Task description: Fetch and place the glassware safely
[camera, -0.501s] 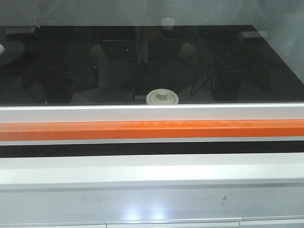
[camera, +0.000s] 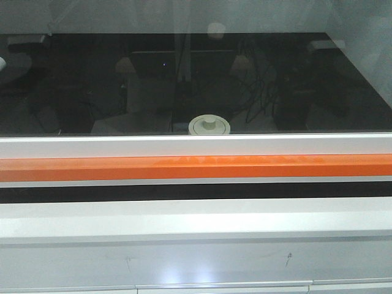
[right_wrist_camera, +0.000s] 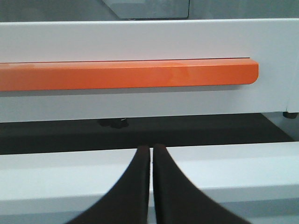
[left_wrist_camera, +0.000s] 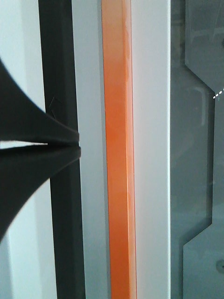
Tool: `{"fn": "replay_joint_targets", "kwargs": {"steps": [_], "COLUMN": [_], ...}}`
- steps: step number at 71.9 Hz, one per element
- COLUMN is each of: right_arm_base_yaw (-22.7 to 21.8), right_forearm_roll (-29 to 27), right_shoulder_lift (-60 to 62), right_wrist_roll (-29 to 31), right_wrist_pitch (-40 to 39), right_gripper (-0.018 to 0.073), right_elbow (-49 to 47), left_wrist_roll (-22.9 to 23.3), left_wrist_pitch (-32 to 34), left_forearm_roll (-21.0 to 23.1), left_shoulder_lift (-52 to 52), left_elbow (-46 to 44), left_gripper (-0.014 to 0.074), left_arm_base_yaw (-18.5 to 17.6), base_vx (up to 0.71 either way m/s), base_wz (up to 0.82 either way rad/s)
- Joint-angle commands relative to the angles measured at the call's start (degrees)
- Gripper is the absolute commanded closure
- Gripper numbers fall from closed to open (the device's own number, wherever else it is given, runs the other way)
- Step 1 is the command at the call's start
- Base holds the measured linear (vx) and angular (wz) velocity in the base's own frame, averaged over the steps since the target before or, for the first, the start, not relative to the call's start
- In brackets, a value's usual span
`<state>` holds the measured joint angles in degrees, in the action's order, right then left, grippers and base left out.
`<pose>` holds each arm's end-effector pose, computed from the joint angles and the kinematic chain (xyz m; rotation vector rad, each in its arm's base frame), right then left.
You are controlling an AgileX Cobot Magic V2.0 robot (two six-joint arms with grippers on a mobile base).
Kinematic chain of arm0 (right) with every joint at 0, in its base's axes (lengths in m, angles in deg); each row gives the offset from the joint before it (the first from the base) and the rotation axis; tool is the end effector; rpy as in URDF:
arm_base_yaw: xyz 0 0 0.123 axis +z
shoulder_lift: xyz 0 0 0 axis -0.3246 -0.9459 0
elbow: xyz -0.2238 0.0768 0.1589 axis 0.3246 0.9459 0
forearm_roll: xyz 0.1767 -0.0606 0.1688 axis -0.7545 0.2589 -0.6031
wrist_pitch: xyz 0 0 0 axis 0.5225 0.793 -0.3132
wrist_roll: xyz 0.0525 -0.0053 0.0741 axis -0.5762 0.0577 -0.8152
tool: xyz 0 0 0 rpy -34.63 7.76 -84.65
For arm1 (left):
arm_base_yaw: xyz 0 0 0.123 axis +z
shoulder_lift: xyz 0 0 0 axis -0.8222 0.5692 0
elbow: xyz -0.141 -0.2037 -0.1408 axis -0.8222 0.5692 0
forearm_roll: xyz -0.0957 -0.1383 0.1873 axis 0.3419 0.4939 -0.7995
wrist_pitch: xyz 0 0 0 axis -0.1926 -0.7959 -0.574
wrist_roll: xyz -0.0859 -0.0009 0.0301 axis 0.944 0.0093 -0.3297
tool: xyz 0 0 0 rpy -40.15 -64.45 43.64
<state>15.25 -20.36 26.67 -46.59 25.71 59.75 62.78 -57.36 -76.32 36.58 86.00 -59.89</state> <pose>0.0567 -0.0041 0.1950 0.0567 1.6044 -0.0531 0.0564 -0.0042 0.1995 -0.0054 1.5588 -0.1256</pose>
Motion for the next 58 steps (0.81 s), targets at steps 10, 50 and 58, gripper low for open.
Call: {"fn": "replay_joint_targets", "kwargs": {"steps": [10,50,58], "right_arm_base_yaw": [0.0,0.0,0.0], "right_forearm_roll": [0.5,-4.2,-7.2], "right_shoulder_lift": [0.7,0.7,0.7], "right_wrist_roll": [0.4,-4.9,-5.4], "right_wrist_pitch": [-4.0,-10.0,-6.0], "right_gripper": [0.0567,0.0567,0.0567], "right_elbow": [1.1,0.9,0.9], "left_wrist_roll": [0.5,-0.6,0.6], "left_wrist_pitch": [3.9,11.3,10.8], "left_forearm_roll": [0.1,-1.0,-0.9], "left_shoulder_lift": [-0.6,-0.6,-0.1], "left_elbow": [1.7,1.6,0.3], "left_gripper": [0.0603,0.0603,0.0603], "left_arm_base_yaw": [-0.2,-0.2,-0.2], "base_vx": [0.00,0.00,0.00], "base_wz": [0.00,0.00,0.00]}}
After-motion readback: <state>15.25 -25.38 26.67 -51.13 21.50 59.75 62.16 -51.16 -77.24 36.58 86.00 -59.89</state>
